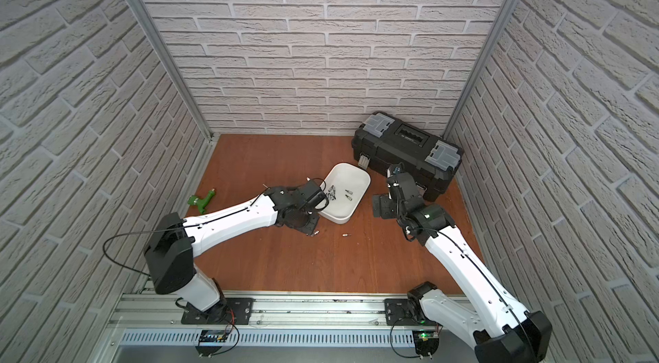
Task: Put the bit on the desktop into the storage box
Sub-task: Pick up the screwdriver bit from the center of the board, then place the screwdriver bit in the storage box.
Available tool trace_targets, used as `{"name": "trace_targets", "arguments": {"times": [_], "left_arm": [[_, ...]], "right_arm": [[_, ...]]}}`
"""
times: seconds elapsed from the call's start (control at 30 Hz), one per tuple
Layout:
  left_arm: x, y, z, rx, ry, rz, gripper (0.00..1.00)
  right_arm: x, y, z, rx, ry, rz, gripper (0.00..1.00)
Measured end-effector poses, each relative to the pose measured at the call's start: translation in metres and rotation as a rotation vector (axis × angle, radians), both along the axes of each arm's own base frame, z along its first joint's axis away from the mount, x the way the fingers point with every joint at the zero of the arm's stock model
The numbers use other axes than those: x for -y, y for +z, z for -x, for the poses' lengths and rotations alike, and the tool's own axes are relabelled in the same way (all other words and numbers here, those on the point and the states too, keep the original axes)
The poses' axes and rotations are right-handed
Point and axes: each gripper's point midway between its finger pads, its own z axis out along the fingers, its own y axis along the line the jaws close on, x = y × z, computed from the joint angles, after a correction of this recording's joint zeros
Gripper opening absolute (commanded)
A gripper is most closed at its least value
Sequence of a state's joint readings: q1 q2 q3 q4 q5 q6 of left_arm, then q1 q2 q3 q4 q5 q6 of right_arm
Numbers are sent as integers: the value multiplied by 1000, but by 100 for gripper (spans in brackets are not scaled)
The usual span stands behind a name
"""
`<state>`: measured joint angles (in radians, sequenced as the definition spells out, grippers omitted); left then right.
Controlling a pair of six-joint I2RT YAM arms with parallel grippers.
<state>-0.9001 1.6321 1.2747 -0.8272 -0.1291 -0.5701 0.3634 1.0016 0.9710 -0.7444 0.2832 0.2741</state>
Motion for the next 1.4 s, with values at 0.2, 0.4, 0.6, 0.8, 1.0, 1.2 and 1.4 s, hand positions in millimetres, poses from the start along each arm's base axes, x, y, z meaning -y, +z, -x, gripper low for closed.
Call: {"name": "trace_targets", "arguments": {"times": [0.2, 0.4, 0.6, 0.8, 1.0, 1.2, 1.4], "left_arm": [[6, 21, -30, 51, -31, 19, 6], [38, 39, -64, 114, -106, 39, 5], [56, 28, -88, 114, -153, 28, 5], [68, 13, -105, 93, -167, 33, 5], [81, -4, -121, 87, -179, 22, 5], [94, -23, -135, 78, -189, 10, 5], [104, -40, -145, 68, -195, -2, 5]], "right_arm": [[0, 0, 0, 0, 0, 0, 99], [0, 0, 0, 0, 0, 1, 99], [1, 0, 1, -2, -2, 4, 99], [2, 0, 1, -3, -4, 8, 99], [2, 0, 1, -3, -5, 9, 99], [2, -1, 1, -3, -7, 12, 99], [2, -3, 0, -11, -8, 16, 99]]}}
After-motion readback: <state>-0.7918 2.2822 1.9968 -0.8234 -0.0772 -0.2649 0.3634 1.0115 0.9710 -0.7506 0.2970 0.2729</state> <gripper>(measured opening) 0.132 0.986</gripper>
